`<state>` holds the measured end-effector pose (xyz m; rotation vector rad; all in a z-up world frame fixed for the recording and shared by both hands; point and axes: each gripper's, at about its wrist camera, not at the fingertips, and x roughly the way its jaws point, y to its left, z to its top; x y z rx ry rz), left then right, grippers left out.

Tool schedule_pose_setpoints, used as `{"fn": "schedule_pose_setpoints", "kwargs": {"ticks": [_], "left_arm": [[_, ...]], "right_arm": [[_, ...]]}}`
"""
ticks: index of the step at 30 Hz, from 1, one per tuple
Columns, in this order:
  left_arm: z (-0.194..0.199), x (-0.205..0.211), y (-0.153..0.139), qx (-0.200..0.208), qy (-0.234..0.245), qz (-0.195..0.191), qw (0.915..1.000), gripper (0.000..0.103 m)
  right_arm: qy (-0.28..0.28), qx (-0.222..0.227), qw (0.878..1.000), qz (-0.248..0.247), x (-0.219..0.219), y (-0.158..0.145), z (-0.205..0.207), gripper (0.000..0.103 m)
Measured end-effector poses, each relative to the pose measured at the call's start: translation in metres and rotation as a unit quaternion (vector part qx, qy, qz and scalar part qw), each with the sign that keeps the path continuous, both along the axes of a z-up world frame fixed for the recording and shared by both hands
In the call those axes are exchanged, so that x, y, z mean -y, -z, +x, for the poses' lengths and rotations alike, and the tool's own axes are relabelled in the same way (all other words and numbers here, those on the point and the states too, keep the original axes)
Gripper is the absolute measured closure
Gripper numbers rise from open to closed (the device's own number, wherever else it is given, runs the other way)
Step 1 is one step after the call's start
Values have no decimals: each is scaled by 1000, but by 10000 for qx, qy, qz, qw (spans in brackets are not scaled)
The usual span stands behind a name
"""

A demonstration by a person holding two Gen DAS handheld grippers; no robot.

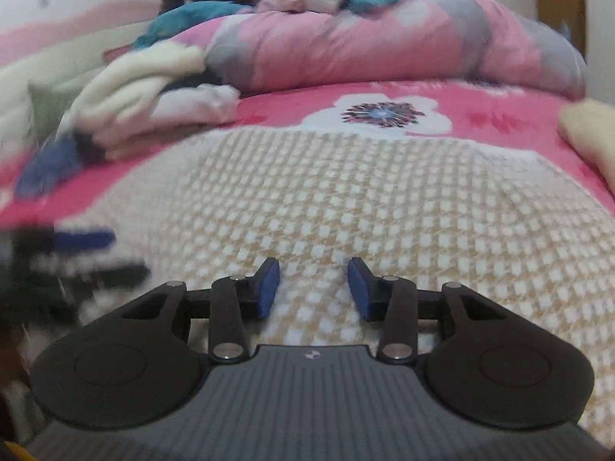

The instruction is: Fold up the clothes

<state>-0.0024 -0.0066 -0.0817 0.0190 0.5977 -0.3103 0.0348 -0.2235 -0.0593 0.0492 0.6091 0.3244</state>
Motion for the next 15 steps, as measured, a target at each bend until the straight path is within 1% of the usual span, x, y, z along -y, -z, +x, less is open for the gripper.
{"fn": "schedule_pose_setpoints", "kwargs": {"ticks": [1,2,4,5,6,7,9,11,12,13,14,15], "left_arm": [[1,-1,0,-28,-23,-45,10000,25],[2,-2,-1,-55,-45,-89,9999,25],[3,-1,0,-49,-78,-84,9999,24],[3,1,0,-53,-79,-53,9999,24],[3,2,0,-59,-76,-17,10000,23],[3,5,0,-52,-75,52,9999,22],[3,8,-1,-48,-76,162,9998,22],[3,7,-2,-87,-84,145,9998,22],[4,6,-2,-107,-96,103,9998,22],[5,5,-2,-125,-109,64,9998,22],[5,5,-2,-124,-127,68,9998,22],[5,6,-2,-119,-147,81,9998,22]], "right_arm": [[-34,148,9999,-10,-1,-10,-8,64],[-200,409,9990,-46,-2,-17,-18,64],[-675,891,9932,-315,-6,-24,-45,62],[-795,888,9912,-569,-9,-15,-50,57],[-893,864,9889,-817,-12,-4,-55,55],[-889,799,9881,-971,-12,14,-56,55],[-823,1041,9887,-693,-5,25,-61,55],[-758,855,9920,-529,-1,6,-53,53],[-652,934,9924,-456,3,-5,-52,53],[-499,1133,9913,-456,10,-15,-55,53],[-333,1268,9904,-449,17,-22,-54,50],[-155,1223,9919,-309,26,-22,-47,44]]}}
